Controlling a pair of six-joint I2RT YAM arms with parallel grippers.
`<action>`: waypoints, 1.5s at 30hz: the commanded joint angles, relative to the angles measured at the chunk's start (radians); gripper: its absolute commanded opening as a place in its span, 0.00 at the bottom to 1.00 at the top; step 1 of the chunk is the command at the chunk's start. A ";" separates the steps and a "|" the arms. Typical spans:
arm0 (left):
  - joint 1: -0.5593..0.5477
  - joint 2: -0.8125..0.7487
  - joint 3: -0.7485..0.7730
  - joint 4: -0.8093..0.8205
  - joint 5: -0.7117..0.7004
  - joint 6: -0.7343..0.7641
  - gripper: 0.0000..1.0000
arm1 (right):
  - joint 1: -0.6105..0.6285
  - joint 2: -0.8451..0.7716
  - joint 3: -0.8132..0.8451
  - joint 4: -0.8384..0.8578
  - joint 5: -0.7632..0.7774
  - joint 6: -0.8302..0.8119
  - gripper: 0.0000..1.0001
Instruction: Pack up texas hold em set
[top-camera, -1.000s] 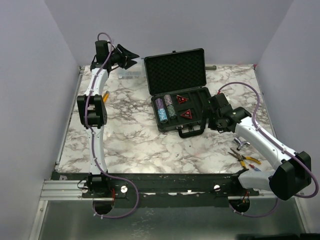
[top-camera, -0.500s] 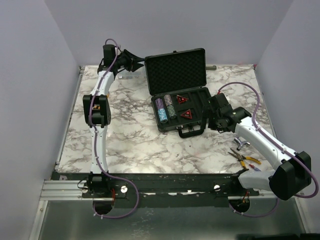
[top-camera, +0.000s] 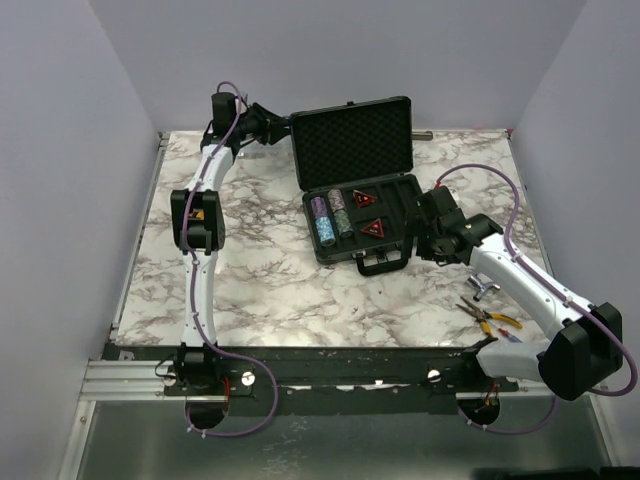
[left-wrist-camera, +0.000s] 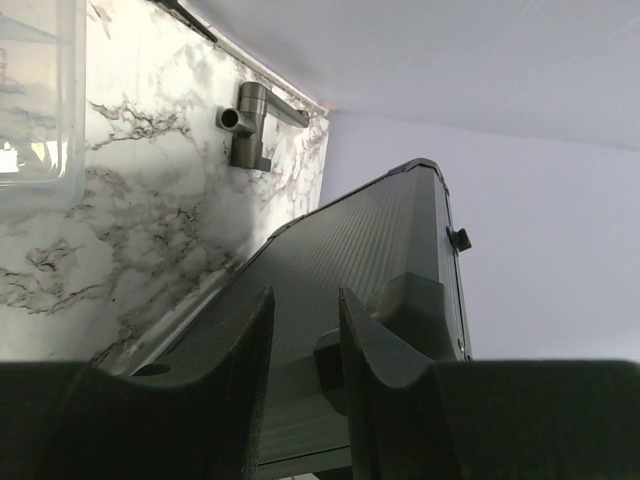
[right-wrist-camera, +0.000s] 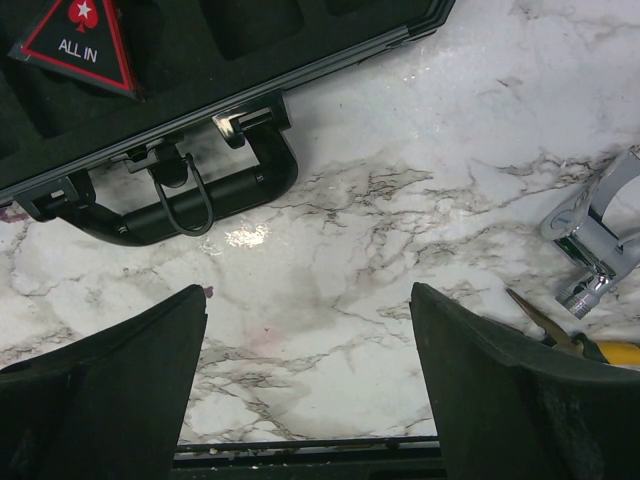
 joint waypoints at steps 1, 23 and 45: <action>-0.021 -0.041 -0.019 0.038 0.092 0.036 0.32 | -0.001 -0.015 0.017 0.000 -0.004 0.003 0.85; -0.056 -0.219 -0.235 0.037 0.168 0.145 0.29 | -0.002 0.274 0.384 0.134 -0.088 -0.016 0.58; -0.096 -0.423 -0.536 0.035 0.207 0.280 0.24 | -0.008 0.597 0.696 0.130 -0.185 0.056 0.26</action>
